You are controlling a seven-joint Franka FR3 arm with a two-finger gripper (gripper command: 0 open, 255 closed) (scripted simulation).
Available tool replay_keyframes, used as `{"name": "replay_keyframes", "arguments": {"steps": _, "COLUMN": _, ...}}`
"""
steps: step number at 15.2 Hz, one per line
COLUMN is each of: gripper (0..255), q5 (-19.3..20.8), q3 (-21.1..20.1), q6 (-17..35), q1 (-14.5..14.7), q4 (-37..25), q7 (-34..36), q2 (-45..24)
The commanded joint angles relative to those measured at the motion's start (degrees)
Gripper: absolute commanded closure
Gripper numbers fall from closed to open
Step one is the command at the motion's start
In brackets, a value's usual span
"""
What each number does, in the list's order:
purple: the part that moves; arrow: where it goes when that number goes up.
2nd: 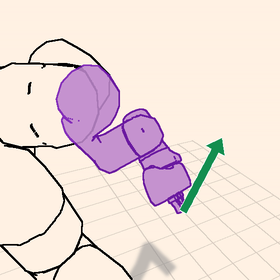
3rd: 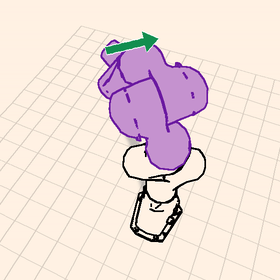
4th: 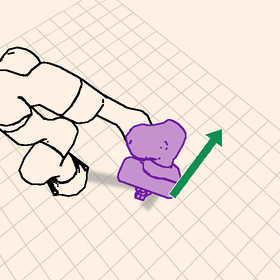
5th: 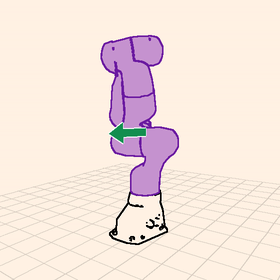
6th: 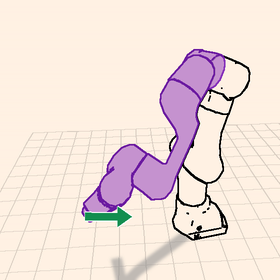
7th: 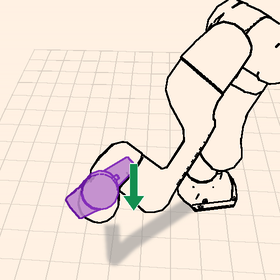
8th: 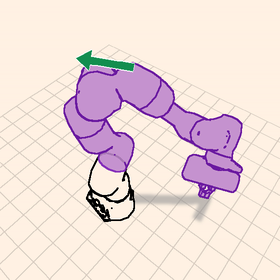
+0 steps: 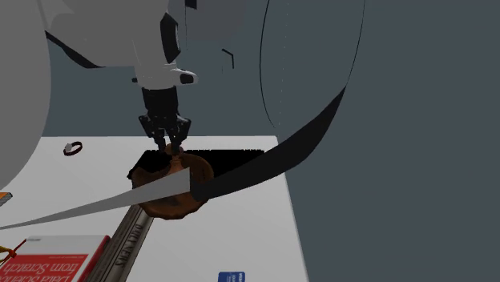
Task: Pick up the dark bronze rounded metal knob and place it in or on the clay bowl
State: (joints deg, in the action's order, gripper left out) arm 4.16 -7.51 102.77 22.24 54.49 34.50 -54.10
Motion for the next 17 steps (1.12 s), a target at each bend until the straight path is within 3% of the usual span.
{"name": "replay_keyframes", "arguments": {"steps": 1, "gripper": 255, "q5": -0.01, "q3": -0.01, "q6": 0.06, "q1": 0.00, "q4": 0.11, "q7": 0.00, "q2": -0.05}}
{"name": "replay_keyframes", "arguments": {"steps": 4, "gripper": 255, "q5": 0.00, "q3": -0.01, "q6": 0.06, "q1": 0.00, "q4": 0.11, "q7": 0.00, "q2": -0.05}}
{"name": "replay_keyframes", "arguments": {"steps": 5, "gripper": 0, "q5": 0.00, "q3": -0.01, "q6": 0.04, "q1": 0.00, "q4": 0.07, "q7": 0.00, "q2": -0.06}}
{"name": "replay_keyframes", "arguments": {"steps": 10, "gripper": 0, "q5": 0.00, "q3": -0.01, "q6": 0.06, "q1": 0.00, "q4": 0.11, "q7": 0.00, "q2": -0.05}}
{"name": "replay_keyframes", "arguments": {"steps": 14, "gripper": 0, "q5": -0.06, "q3": 0.02, "q6": -8.21, "q1": 0.49, "q4": -9.48, "q7": -0.25, "q2": -1.32}}
{"name": "replay_keyframes", "arguments": {"steps": 17, "gripper": 0, "q5": -0.06, "q3": 0.02, "q6": -8.20, "q1": 0.49, "q4": -9.44, "q7": -0.25, "q2": -1.30}}
